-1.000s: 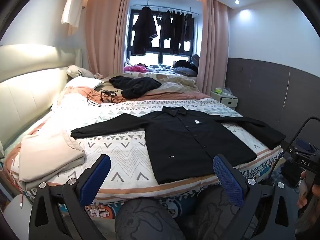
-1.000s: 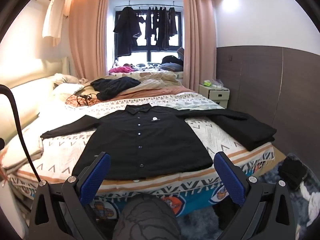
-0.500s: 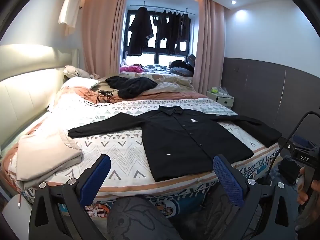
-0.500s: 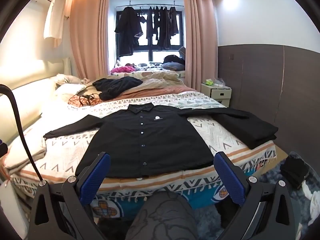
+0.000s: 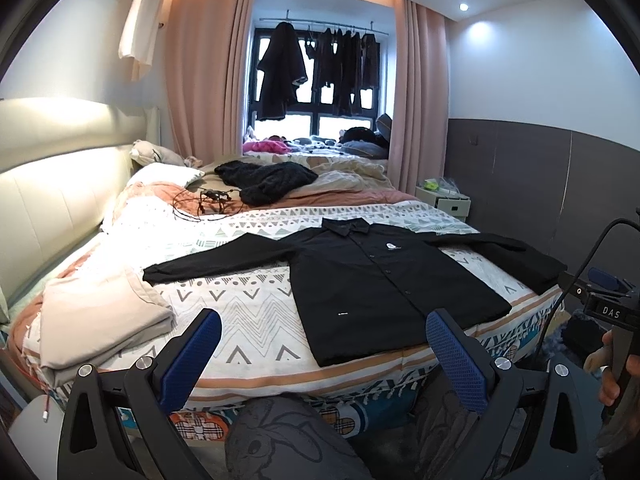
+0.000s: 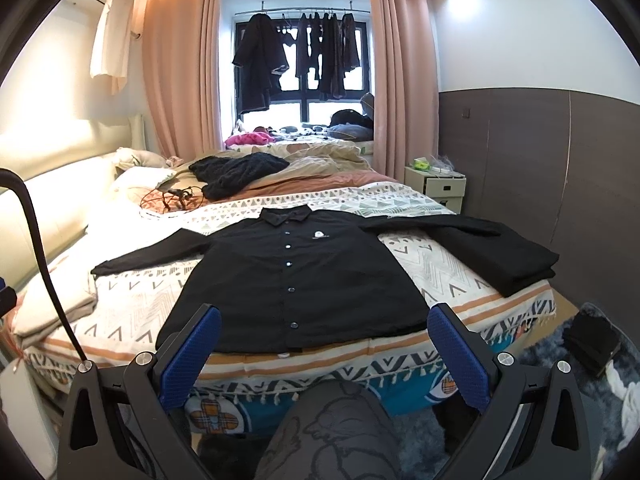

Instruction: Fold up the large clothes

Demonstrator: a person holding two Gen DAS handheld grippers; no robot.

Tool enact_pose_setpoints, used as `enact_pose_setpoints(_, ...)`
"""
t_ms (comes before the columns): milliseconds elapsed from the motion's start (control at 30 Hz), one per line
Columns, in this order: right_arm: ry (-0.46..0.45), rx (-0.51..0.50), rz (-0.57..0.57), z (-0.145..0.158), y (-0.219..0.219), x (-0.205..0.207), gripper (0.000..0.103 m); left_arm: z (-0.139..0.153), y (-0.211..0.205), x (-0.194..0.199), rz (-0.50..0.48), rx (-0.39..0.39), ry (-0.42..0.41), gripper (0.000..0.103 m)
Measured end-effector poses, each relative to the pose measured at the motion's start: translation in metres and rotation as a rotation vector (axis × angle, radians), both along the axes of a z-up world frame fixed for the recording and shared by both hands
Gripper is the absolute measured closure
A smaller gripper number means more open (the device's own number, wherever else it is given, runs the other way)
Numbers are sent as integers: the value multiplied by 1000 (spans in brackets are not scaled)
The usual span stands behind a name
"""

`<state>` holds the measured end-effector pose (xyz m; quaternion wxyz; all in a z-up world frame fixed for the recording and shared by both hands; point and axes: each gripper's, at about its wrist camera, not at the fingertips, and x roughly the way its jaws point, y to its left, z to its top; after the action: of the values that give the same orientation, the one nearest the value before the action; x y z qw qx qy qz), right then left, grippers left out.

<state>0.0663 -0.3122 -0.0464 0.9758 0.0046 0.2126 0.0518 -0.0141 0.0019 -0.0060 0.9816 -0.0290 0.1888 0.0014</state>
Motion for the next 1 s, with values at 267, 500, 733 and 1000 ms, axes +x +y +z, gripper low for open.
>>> enact_pose_setpoints(267,9,-1,2,0,1,2,0,3,1,-3,-8,2,-7,1)
enact_pose_setpoints(500,12,14,0,0,3,5,0,1,1,2,-25,-9,8,1)
enact_pose_setpoints(733,26,29,-1,-2,5,8,0,-1,5,2,-27,-26,5,1)
enact_pose_setpoints(1000,32,35,-10,-2,3,11,0,-2,8,3,-24,-38,4,1)
